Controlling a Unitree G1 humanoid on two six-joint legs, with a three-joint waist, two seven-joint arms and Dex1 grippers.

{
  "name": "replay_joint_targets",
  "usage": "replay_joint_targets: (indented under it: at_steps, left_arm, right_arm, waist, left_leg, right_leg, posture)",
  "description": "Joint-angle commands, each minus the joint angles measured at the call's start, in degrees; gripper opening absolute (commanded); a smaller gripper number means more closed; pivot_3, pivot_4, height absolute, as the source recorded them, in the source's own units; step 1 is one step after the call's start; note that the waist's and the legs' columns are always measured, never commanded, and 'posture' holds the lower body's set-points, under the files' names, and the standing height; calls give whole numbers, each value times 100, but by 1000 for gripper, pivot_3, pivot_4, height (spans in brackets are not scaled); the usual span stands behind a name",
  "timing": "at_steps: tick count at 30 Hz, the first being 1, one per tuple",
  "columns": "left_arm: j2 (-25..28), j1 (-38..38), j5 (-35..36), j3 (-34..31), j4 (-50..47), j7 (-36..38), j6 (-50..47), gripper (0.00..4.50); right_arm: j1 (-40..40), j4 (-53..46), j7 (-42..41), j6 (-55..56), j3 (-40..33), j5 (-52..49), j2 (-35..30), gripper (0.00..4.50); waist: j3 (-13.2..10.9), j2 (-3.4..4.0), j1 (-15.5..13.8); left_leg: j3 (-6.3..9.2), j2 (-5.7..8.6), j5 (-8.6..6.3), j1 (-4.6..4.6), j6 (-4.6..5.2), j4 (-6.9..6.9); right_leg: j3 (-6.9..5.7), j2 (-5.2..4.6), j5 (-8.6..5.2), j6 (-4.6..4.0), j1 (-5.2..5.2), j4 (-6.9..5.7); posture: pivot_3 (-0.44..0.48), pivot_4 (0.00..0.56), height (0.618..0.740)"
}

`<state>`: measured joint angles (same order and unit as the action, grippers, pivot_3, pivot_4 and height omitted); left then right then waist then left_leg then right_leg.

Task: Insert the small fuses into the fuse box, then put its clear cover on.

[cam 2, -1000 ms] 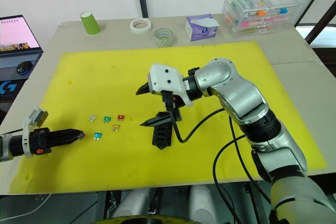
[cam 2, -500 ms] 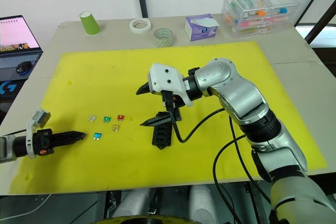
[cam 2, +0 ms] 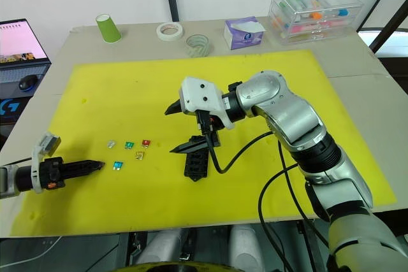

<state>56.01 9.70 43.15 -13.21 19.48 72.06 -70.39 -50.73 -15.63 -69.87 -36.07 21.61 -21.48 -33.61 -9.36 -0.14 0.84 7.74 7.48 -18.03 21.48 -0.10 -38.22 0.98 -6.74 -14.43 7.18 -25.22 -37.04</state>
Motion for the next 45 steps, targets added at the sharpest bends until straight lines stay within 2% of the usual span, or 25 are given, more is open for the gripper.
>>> replay_joint_targets:
  at_steps: [1,12,16,23,28,32,37,40,43,45]
  left_arm:
    - [18,-146,-20,-56,-58,-52,20,851]
    - [17,-206,35,-217,-78,-131,-15,851]
    - [47,-253,65,-259,-71,-141,8,12]
    - [85,-320,144,-342,-171,-156,-27,12]
    - [110,-364,283,-701,-448,-198,42,12]
    - [-159,-339,850,-1450,-1694,-402,198,12]
    - [-601,-149,1702,-1953,-3049,-955,65,12]
    - [-861,305,2151,-1766,-3819,-1386,196,12]
    - [-1200,789,2460,-1566,-4116,-1835,362,12]
    - [-1377,1082,2420,-1255,-4311,-1971,581,12]
  right_arm:
    - [-113,-143,3,85,-92,-18,60,4500]
    - [-123,-110,-12,121,-79,-9,84,4500]
    - [-122,-106,-17,137,-74,0,97,4500]
    - [-124,-86,-29,159,-72,16,118,4500]
    - [-115,-127,-36,107,-94,-2,109,4500]
    - [-101,-204,77,-390,-379,-344,83,4500]
    - [-124,-365,456,-1221,-934,-900,35,4500]
    - [-403,-316,829,-2327,-1630,-1724,93,4500]
    - [-611,-300,902,-3042,-1898,-2195,-118,4500]
    - [-741,-242,962,-3490,-2031,-2486,-247,4500]
  waist:
    - [0,0,6]
    - [0,0,16]
    - [0,0,17]
    - [0,0,19]
    - [0,-1,23]
    - [-2,-6,-7]
    - [-2,-9,-15]
    - [-2,-9,-11]
    - [-2,-9,-14]
    - [-1,-11,-12]
  left_leg:
    - [0,0,0,0,0,0]
    - [-1,-2,0,0,0,2]
    - [-1,-2,0,0,0,2]
    - [-2,-3,0,0,0,4]
    - [-2,-4,0,1,0,5]
    - [-2,-5,0,6,0,2]
    - [-1,-4,0,7,0,-1]
    - [-1,-7,0,8,-1,-1]
    - [-2,-7,0,8,-1,-1]
    - [-2,-7,0,7,-1,-1]
  right_leg:
    - [0,0,0,0,0,0]
    - [0,1,0,0,-3,0]
    - [0,1,0,0,-3,-1]
    - [0,2,0,0,-5,-1]
    - [0,3,0,0,-7,0]
    - [0,1,0,-1,-5,3]
    - [1,-3,0,0,1,10]
    - [4,-2,0,-1,0,12]
    - [4,-1,0,-1,2,16]
    - [4,-1,0,-1,2,17]
  posture:
    - [0,150,740]
    - [0,150,740]
    - [0,150,740]
    - [0,150,740]
    - [0,150,740]
    - [0,150,740]
    - [0,150,740]
    - [0,150,740]
    - [0,150,740]
    - [0,150,740]
